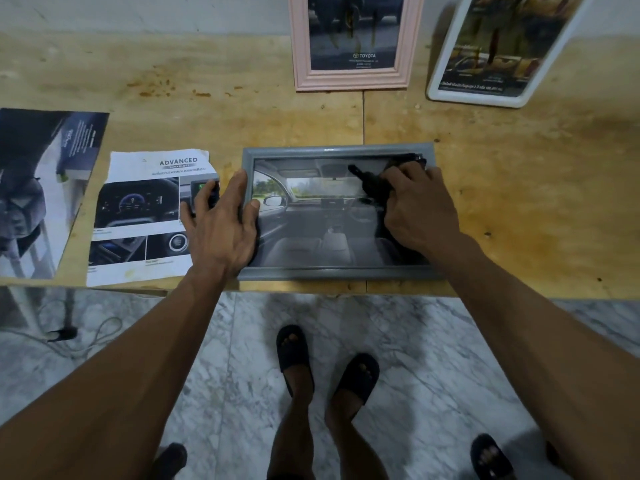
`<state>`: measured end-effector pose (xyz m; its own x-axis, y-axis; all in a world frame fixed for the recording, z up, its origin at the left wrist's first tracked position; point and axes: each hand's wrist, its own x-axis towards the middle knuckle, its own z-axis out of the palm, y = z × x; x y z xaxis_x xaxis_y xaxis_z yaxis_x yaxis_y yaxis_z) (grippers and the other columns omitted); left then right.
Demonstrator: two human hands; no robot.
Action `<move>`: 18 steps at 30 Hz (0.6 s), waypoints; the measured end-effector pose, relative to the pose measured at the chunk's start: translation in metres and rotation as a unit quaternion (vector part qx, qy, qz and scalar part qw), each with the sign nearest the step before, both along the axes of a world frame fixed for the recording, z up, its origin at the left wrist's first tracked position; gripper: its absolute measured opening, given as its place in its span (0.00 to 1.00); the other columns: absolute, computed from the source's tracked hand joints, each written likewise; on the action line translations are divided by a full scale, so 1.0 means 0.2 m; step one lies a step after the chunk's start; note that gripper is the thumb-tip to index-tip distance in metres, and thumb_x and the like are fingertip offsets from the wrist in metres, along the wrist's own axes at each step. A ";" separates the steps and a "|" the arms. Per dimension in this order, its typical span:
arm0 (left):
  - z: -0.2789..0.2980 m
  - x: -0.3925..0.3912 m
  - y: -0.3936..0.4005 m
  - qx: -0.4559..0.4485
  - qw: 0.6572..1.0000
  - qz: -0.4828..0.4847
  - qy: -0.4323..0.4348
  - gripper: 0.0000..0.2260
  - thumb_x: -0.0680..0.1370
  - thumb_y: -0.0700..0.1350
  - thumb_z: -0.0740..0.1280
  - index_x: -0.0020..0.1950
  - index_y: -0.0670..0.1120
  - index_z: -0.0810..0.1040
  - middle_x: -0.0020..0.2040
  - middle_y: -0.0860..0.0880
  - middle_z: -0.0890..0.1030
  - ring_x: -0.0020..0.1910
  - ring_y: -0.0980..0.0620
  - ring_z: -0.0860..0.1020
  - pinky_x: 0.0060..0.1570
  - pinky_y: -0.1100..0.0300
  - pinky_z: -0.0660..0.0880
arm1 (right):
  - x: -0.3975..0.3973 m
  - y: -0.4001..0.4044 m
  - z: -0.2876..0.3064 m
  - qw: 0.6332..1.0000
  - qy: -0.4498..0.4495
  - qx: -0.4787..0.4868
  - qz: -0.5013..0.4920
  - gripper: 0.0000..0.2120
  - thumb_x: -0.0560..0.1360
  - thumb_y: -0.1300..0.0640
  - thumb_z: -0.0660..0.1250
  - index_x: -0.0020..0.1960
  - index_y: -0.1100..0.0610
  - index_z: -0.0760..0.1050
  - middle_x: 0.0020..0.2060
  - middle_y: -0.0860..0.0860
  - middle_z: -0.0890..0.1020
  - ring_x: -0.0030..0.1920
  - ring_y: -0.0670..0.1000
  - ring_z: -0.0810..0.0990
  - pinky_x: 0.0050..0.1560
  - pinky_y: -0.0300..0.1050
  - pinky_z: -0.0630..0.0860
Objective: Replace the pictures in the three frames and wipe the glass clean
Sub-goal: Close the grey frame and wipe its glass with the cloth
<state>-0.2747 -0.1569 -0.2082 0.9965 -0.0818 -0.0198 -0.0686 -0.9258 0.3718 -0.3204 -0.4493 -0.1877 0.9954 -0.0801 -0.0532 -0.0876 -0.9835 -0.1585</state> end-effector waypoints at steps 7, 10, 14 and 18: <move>0.00 0.00 -0.01 -0.001 1.000 0.006 -0.003 0.21 0.83 0.56 0.56 0.77 0.57 0.63 0.70 0.43 0.73 0.77 0.46 0.58 0.74 0.36 0.51 | -0.25 0.06 0.08 0.999 -0.032 -0.008 -0.019 0.16 0.73 0.52 0.52 0.51 0.54 0.77 0.50 0.52 0.79 0.50 0.58 0.74 0.39 0.48 0.71; 0.01 -0.01 -0.01 0.001 1.000 0.007 0.001 0.21 0.84 0.56 0.56 0.77 0.57 0.62 0.71 0.43 0.73 0.78 0.46 0.57 0.74 0.35 0.50 | -0.33 0.04 0.11 0.999 -0.041 -0.021 -0.007 0.12 0.72 0.54 0.56 0.41 0.54 0.79 0.41 0.49 0.80 0.42 0.55 0.77 0.33 0.41 0.69; 0.03 -0.01 -0.02 0.011 1.000 -0.003 0.003 0.21 0.84 0.55 0.55 0.78 0.56 0.62 0.72 0.42 0.72 0.78 0.44 0.58 0.73 0.33 0.49 | -0.39 0.00 0.18 0.999 0.039 0.004 -0.015 0.09 0.75 0.53 0.60 0.45 0.51 0.79 0.44 0.46 0.79 0.42 0.52 0.77 0.32 0.40 0.62; 0.05 -0.01 -0.02 0.021 1.000 -0.004 0.019 0.22 0.84 0.56 0.53 0.78 0.56 0.60 0.73 0.42 0.71 0.78 0.45 0.57 0.73 0.31 0.47 | -0.38 -0.07 0.25 0.985 0.101 0.123 -0.066 0.10 0.75 0.51 0.60 0.48 0.48 0.80 0.44 0.47 0.81 0.40 0.52 0.76 0.34 0.41 0.65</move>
<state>-0.2770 -0.1609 -0.1990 0.9942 -0.0885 -0.0617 -0.0628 -0.9400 0.3354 -0.3959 -0.4639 -0.1385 0.9443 -0.1686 -0.2826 -0.2669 -0.8948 -0.3578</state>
